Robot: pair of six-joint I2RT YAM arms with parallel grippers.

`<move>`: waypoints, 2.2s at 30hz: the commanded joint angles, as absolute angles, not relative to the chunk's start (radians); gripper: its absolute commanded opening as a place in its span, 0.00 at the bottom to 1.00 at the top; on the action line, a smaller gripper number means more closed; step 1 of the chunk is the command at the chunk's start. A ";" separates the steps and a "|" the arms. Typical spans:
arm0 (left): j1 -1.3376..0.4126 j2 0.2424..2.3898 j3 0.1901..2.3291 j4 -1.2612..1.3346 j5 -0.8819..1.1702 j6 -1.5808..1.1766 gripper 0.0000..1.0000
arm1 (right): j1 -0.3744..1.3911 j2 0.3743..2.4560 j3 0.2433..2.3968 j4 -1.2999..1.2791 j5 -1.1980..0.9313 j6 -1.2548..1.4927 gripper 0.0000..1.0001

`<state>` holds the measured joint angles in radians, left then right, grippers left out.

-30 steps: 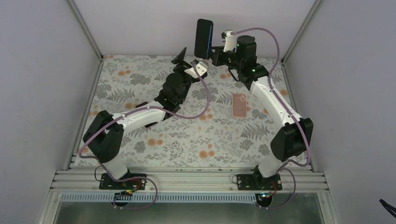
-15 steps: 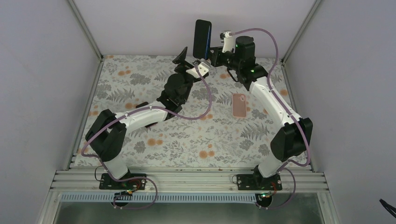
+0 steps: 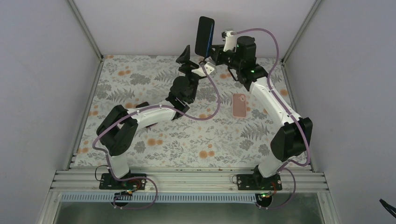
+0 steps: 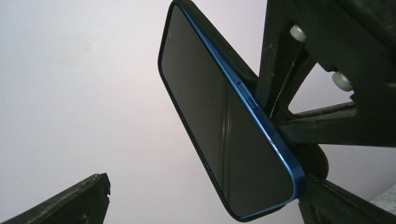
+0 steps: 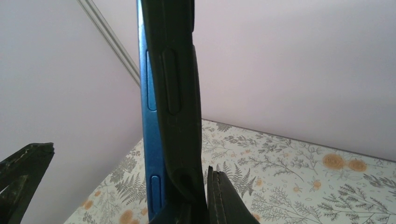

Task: Take the phone out of the phone case
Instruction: Remove the phone case from the phone.

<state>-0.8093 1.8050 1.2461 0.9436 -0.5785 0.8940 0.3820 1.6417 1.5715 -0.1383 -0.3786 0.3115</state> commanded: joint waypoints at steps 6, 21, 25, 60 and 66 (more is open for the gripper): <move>-0.825 1.864 1.323 1.208 -0.663 1.064 0.75 | 0.402 1.605 1.556 -0.207 -0.660 0.252 0.03; -0.825 1.901 1.312 1.449 -0.607 1.316 0.34 | 0.400 1.575 1.535 -0.357 -0.818 0.179 0.03; -0.825 1.893 1.312 1.426 -0.610 1.301 0.23 | 0.400 1.574 1.538 -0.359 -0.818 0.176 0.03; -0.977 1.724 1.314 1.071 -0.685 1.057 0.02 | 0.395 1.596 1.465 -0.253 0.103 0.043 0.03; -0.975 1.669 1.253 1.009 -0.678 1.039 0.02 | 0.373 1.620 1.457 -0.258 0.097 0.029 0.03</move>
